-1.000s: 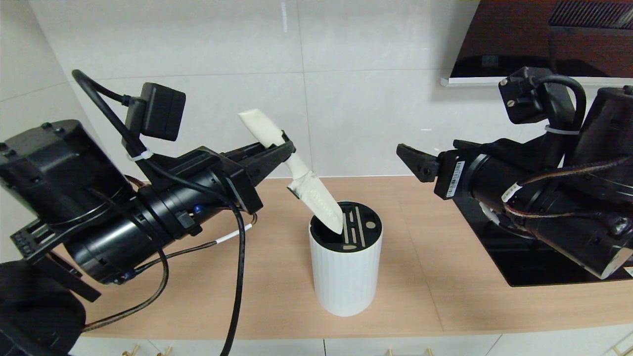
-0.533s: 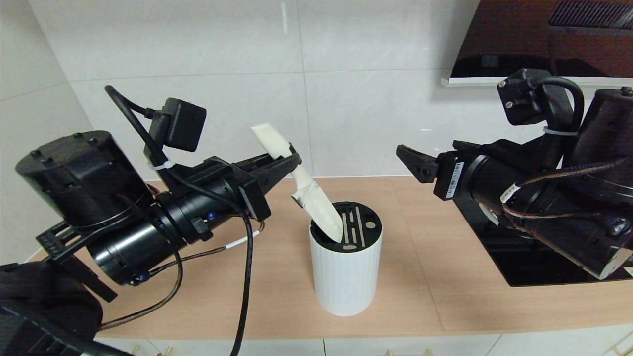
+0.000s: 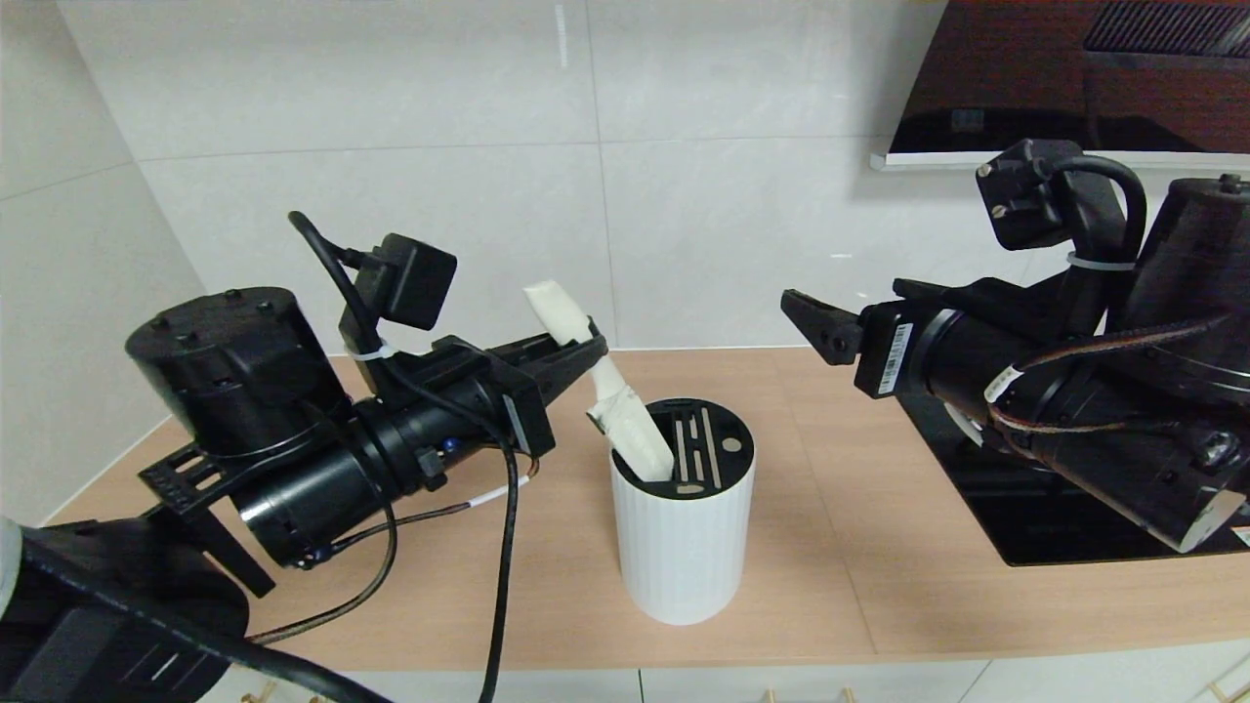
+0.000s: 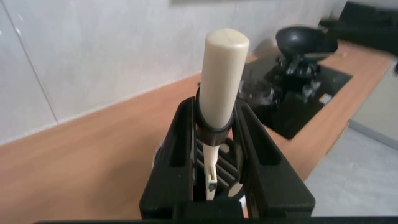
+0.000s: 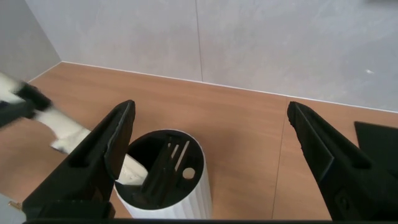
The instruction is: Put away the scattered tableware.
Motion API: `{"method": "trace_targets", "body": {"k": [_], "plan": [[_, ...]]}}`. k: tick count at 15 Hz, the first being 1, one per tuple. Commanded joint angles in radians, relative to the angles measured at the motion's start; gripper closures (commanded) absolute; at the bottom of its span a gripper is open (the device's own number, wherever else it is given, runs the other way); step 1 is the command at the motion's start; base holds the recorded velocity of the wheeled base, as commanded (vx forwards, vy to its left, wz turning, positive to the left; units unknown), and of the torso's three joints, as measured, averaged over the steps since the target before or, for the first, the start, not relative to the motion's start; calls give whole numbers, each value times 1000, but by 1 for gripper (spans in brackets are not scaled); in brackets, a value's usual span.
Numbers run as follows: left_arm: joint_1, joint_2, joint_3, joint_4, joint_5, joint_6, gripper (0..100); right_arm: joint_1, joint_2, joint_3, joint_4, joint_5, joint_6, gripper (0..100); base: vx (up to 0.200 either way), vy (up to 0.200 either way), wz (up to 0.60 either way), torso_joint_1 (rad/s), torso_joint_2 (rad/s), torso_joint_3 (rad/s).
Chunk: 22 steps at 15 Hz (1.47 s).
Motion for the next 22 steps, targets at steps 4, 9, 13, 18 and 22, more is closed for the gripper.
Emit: {"method": "trace_targets", "body": {"k": [4,9,13,18,22], "plan": [[0,93,-10,-5,0,-2,100,1,11,2,-1,-2,0,0,0,0,0,0,0,0],[-1,180,-139,7,8,0,100,1,28,2,-4,-5,0,0,0,0,0,0,0,0],[-23,191,-156,58,17,0,100,-12,20,2,-5,-6,-2,0,0,0,0,0,0,0],[-77,217,-128,51,42,1,100,-13,26,5,-7,-6,-9,0,0,0,0,0,0,0],[-77,238,-127,48,57,1,100,-13,20,10,-7,-6,-15,0,0,0,0,0,0,0]]}}
